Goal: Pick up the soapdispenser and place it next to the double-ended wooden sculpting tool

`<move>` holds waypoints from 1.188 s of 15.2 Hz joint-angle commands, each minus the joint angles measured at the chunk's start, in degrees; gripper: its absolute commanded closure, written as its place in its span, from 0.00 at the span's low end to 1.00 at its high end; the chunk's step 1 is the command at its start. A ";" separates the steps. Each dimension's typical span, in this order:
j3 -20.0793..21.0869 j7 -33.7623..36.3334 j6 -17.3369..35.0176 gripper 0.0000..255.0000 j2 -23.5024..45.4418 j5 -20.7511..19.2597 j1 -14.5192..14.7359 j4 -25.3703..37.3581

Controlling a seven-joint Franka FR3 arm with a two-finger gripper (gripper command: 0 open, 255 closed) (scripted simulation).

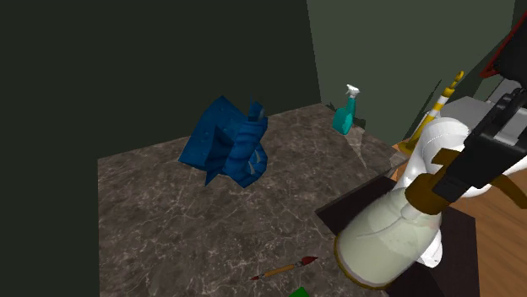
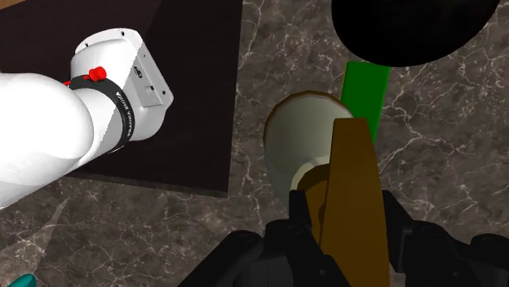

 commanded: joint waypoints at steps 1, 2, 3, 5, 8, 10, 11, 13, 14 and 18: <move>0.54 -0.17 1.35 1.00 -0.72 0.55 0.26 -1.92; 0.74 -0.29 1.93 1.00 -1.09 0.78 0.42 -2.85; 0.94 -0.40 2.52 1.00 -1.45 1.02 0.57 -3.77; 1.38 -0.63 3.69 1.00 -2.13 1.51 0.86 -5.57; 2.10 -0.95 5.44 1.00 -3.08 2.29 1.29 -8.19; 2.62 -1.14 6.61 1.00 -3.66 2.83 1.57 -9.88; 2.90 -1.24 7.19 1.00 -3.93 3.11 1.71 -10.71; 3.48 -1.43 8.37 1.00 -4.45 3.69 1.99 -12.35; 3.79 -1.52 8.96 1.00 -4.70 3.98 2.12 -13.15; 5.10 -1.86 11.33 1.00 -5.56 5.23 2.64 -16.26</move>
